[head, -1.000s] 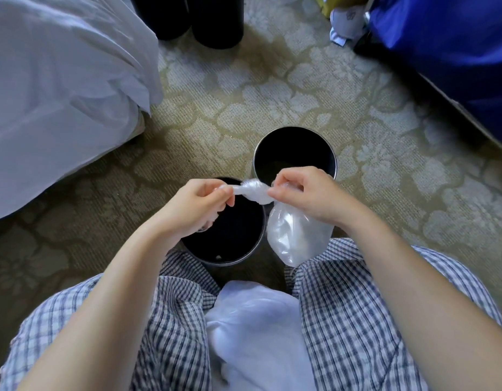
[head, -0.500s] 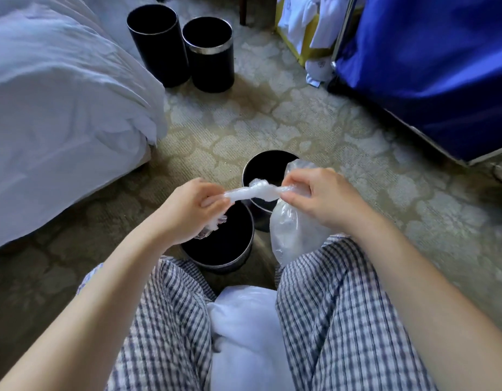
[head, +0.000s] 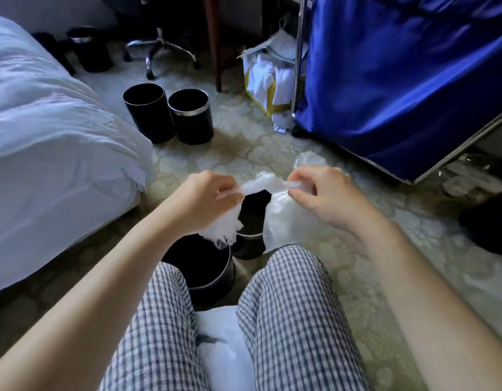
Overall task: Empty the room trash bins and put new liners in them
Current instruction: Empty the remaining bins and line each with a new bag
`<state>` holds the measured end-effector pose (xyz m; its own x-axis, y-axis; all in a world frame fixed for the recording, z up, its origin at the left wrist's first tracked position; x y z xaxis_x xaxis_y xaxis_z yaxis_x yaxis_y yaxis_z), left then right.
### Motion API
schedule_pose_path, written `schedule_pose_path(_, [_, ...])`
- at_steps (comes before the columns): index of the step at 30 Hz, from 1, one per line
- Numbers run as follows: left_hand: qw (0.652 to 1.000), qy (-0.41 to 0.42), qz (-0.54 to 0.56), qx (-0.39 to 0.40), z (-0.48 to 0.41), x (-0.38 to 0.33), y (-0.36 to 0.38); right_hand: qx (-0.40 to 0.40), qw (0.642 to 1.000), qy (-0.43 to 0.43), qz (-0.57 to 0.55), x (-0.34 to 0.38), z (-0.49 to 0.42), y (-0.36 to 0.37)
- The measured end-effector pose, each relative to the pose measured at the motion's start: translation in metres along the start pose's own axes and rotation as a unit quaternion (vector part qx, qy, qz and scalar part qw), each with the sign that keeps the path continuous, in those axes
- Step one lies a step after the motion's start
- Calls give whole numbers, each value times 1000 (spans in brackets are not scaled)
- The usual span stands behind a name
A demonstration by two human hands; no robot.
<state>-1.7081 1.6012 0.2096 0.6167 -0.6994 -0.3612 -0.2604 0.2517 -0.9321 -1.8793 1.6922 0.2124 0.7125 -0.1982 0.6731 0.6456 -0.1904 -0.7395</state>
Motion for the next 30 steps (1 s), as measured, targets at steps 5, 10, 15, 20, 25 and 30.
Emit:
schedule_pose_path(5, [999,15,1,-30,-28,-33,-13,-20,1000,9,-7,-11,3,-40])
schedule_pose_path(10, [999,27,-6,-20,-71,-59,-16,-16,998,44,-31,-32,-13,-75])
schedule_pose_path(15, [999,44,-8,6,-124,-85,-30,-14,995,90,-43,-43,-37,-118])
schedule_pose_path(20, [997,69,-10,17,-171,-120,-71,-9,991,123,-48,-34,-60,-170])
schedule_pose_path(25, [994,101,-27,26,-207,-173,-131,-25,989,130,-60,-16,-69,-251])
schedule_pose_path(30, [992,118,-30,35,-236,-239,-184,-43,987,134,-76,-7,-60,-339])
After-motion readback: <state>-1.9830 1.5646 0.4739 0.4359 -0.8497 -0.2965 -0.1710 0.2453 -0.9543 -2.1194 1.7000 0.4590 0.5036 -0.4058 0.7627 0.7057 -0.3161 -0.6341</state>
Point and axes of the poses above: each hand's wrist, its own z-axis away from the middle knuckle, its own y-axis out of the palm, x = y × z, the point moved 5 cm from there along -z, towards the middle knuckle, and after that the axes turned 13 degrees about -z, right-handed, at the moved point
